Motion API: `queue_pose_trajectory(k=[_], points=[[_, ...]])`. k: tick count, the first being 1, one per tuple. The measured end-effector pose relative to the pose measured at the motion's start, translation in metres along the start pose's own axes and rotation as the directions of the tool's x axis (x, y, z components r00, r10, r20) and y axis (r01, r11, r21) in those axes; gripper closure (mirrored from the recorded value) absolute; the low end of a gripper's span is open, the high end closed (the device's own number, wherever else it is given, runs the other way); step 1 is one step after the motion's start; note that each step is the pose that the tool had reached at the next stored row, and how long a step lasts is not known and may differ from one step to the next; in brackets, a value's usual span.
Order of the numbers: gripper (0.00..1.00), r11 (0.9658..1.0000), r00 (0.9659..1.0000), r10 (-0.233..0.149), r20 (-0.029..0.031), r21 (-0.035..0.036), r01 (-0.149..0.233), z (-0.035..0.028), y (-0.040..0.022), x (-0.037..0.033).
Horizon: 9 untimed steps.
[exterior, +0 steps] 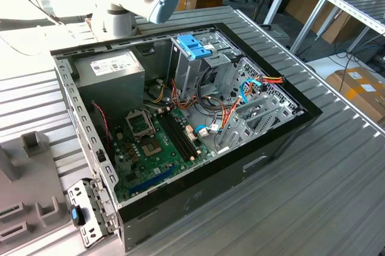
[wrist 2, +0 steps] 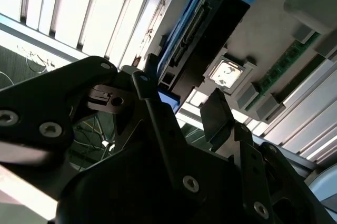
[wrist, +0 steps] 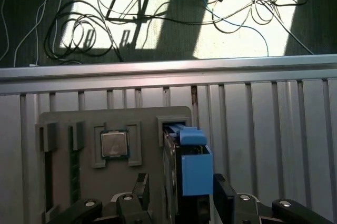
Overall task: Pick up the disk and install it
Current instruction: 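Pick up the disk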
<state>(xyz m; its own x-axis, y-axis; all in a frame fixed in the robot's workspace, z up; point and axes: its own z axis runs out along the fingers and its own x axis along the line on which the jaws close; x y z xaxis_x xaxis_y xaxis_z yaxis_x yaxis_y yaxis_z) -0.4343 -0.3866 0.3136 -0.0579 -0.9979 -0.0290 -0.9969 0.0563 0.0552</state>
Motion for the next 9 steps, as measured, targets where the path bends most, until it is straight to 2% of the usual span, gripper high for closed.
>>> queue_pose_trajectory(k=[9], points=[[0.4,1.0,1.0,0.0,-0.0001,-0.0001,0.0,0.0023,0.0007,-0.002]])
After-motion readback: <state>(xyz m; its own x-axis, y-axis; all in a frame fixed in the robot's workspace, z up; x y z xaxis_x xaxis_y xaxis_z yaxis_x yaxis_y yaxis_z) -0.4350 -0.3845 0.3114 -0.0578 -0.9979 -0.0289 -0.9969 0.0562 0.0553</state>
